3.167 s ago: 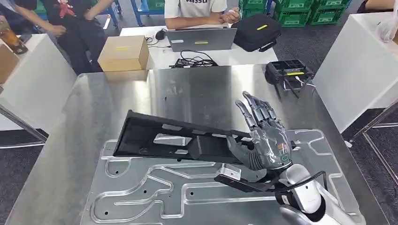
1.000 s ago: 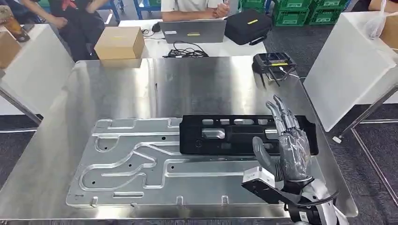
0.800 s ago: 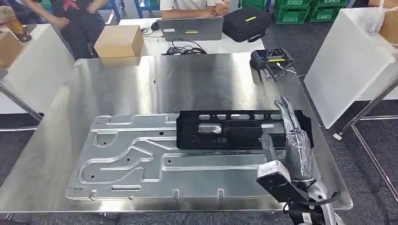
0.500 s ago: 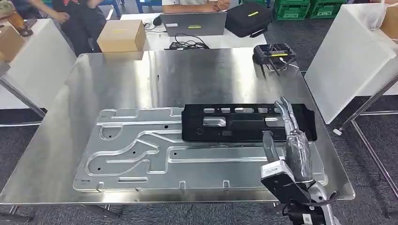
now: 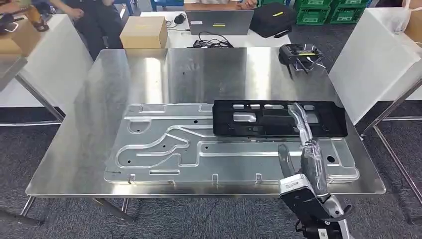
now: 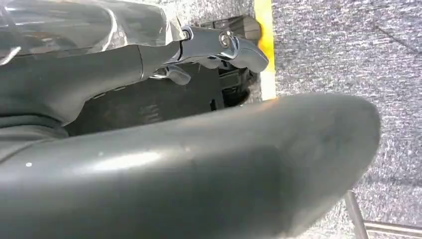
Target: Take the parts from the cabinet and place them on the table.
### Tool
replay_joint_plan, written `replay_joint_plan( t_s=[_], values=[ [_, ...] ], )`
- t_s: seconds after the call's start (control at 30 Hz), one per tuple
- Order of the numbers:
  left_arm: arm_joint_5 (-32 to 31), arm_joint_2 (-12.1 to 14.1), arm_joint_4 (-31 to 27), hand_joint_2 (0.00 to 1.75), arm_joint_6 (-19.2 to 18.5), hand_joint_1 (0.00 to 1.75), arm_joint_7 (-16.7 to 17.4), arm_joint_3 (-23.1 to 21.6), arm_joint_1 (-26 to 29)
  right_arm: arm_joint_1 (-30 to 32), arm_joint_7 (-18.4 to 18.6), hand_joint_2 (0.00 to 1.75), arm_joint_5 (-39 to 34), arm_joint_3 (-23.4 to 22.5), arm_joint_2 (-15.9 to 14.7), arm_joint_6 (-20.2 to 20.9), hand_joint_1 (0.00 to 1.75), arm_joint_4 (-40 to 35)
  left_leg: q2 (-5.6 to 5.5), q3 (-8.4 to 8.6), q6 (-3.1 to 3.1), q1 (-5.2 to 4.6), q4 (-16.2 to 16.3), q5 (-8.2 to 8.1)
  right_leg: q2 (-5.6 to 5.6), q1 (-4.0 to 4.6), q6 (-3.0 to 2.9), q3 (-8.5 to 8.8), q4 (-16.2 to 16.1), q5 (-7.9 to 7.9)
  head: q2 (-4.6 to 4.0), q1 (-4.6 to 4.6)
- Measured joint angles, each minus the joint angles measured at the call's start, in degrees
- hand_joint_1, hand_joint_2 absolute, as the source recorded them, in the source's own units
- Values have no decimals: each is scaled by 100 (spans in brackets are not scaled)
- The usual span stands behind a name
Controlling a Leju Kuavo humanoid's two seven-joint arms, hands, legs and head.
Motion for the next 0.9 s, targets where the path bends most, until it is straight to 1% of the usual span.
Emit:
replay_joint_plan(
  t_s=[0.07, 0.1, 0.13, 0.17, 0.2, 0.23, 0.27, 0.3, 0.33, 0.37, 0.4, 0.43, 0.47, 0.5, 0.53, 0.57, 0.6, 0.63, 0.67, 0.7, 0.73, 0.77, 0.8, 0.83, 0.87, 0.9],
  values=[
    [-20, 0, 0, 0, 17, 0, -55, 2, -11, -5, 4, 0, 101, 0, 31, 24, 0, 0, -12, -68, -46, 2, 28, 46, -13, 8, -9, -42, -105, -7, 0, -7],
    [-44, 0, 0, 0, 24, 0, -81, 4, -9, -5, 24, 0, 148, 0, 33, 50, 0, 0, -26, -97, -70, 15, 16, 99, -26, 22, -38, -68, -98, 25, 0, -4],
    [-53, 9, 2, 0, 35, 0, -96, 4, -5, -2, 39, 0, 175, 2, 39, 66, 0, 2, -55, -155, -101, -33, 19, 135, -77, -30, -82, -106, -139, 91, 0, -7],
    [-66, 9, 2, 0, 44, 0, -107, 4, 0, -13, 44, 0, 192, 2, 48, 81, 0, 4, -46, -186, -140, 14, 98, 41, -116, -50, -106, -148, -148, 147, -2, -2],
    [-79, 4, 2, 0, 53, 0, -135, 4, 1, -14, 68, 0, 188, 4, 63, 98, 0, 13, -33, -275, -215, 41, 301, -223, -150, -73, -138, -206, -150, 191, -2, -7],
    [-81, 4, 2, 0, 57, 0, -155, 6, -14, -14, 68, 0, 190, 4, 72, 111, 0, 13, -32, -400, -289, 97, 689, -555, -186, -84, -143, -258, -150, 237, 0, -11],
    [-85, 4, 2, 0, 61, 0, -155, 9, -29, -13, 70, 0, 188, 7, 83, 118, 0, 15, -32, -520, -356, 149, 1140, -846, -238, -92, -135, -316, -150, 283, -2, -11],
    [-87, 7, 2, 0, 66, 0, -155, 13, -36, -13, 70, 0, 190, 18, 87, 122, 0, 20, -32, -585, -404, 191, 1485, -985, -276, -106, -121, -373, -149, 325, 0, -11],
    [-87, 7, 2, 0, 66, 0, -155, 20, -43, -13, 74, 0, 188, 24, 92, 131, 0, 31, -31, -583, -445, 231, 1688, -972, -325, -121, -104, -433, -148, 370, 0, -11],
    [-87, 7, 2, 0, 63, 0, -151, 22, -40, -13, 74, 0, 188, 28, 98, 131, 0, 33, -23, -476, -489, 269, 1655, -814, -370, -143, -77, -497, -146, 415, 0, -11],
    [-94, 4, 2, 0, 52, 0, -138, 22, -28, -13, 74, 0, 188, 28, 111, 131, 0, 39, 7, -278, -529, 305, 1410, -572, -426, -160, -47, -555, -146, 459, 0, -11],
    [-94, 4, 2, 0, 50, 0, -127, 22, -15, -13, 76, 0, 190, 28, 122, 131, 0, 46, 101, 34, -575, 344, 951, -344, -473, -180, -8, -610, -145, 507, 0, -11],
    [-94, 4, 2, 0, 48, 0, -129, 22, -21, -18, 76, 0, 196, 28, 125, 131, 0, 44, 295, 375, -608, 366, 446, -272, -508, -182, 37, -634, -142, 544, -2, -11],
    [-85, -2, 2, 0, 50, 0, -131, 24, -38, -22, 74, 0, 212, 28, 127, 131, 0, 44, 518, 658, -622, 330, -77, -458, -566, -178, 82, -646, -138, 574, 0, -11],
    [-81, 2, 2, 0, 48, 0, -140, 24, -35, -23, 74, 0, 232, 26, 127, 131, 0, 44, 485, 732, -479, 262, -231, -505, -628, -177, 129, -641, -139, 608, 0, -7],
    [-77, 2, 2, 0, 48, 0, -138, 24, -19, -23, 76, 0, 245, 26, 127, 136, 0, 46, 449, 644, -435, 245, -216, -488, -678, -173, 171, -624, -160, 646, -2, -9],
    [-74, 2, 2, 0, 50, 0, -138, 24, -10, -31, 76, 0, 284, 26, 129, 135, 0, 48, 374, 601, -373, 219, -192, -470, -760, -194, 212, -603, -193, 686, 0, -11],
    [-61, 7, 2, 0, 50, 0, -138, 24, 0, -33, 76, 0, 295, 26, 140, 138, 0, 50, 291, 579, -282, 204, -228, -413, -832, -218, 265, -577, -236, 715, -2, -15],
    [-61, -7, 2, 0, 50, 0, -140, 24, 17, -26, 79, 0, 301, 26, 142, 138, 0, 50, 252, 581, -201, 252, -256, -328, -593, -250, 298, -605, -159, 609, 0, -9],
    [-55, -7, 4, 0, 55, 0, -138, 26, 12, -23, 79, 0, 304, 28, 148, 140, 0, 52, 193, 552, -140, 237, -255, -287, -344, -233, 275, -721, 98, 340, -2, -9],
    [-61, -7, 2, 0, 50, 0, -138, 28, 3, -23, 83, 0, 330, 28, 146, 140, 0, 52, 137, 496, -63, 222, -249, -234, -207, -216, 241, -905, 589, 9, 0, -7],
    [-63, -9, 2, 0, 44, 0, -140, 28, 3, -9, 96, 0, 339, 26, 146, 138, 0, 55, 73, 447, -41, 202, -247, -193, -119, -172, 220, -1091, 1105, -254, 0, -9],
    [-63, -9, 2, 0, 44, 0, -140, 28, 6, 7, 96, 0, 347, 28, 142, 142, 0, 57, -2, 403, -26, 179, -242, -159, -80, -135, 207, -1228, 1507, -411, 0, -9],
    [-61, -9, 2, 0, 46, 0, -140, 28, 11, 19, 96, 0, 350, 28, 142, 144, 0, 63, -81, 369, -21, 155, -240, -128, -71, -110, 187, -1260, 1681, -433, 0, -9],
    [-61, -9, 2, 0, 46, 0, -142, 28, 12, 25, 96, 0, 356, 28, 144, 144, 0, 70, -162, 342, -21, 137, -235, -104, -68, -92, 159, -1145, 1550, -335, 0, -9],
    [-61, -9, 2, 0, 46, 0, -146, 28, 12, 25, 94, 0, 358, 28, 146, 146, 0, 77, -252, 325, -31, 128, -218, -90, -39, -79, 127, -862, 1127, -122, 0, -9]
  ],
)
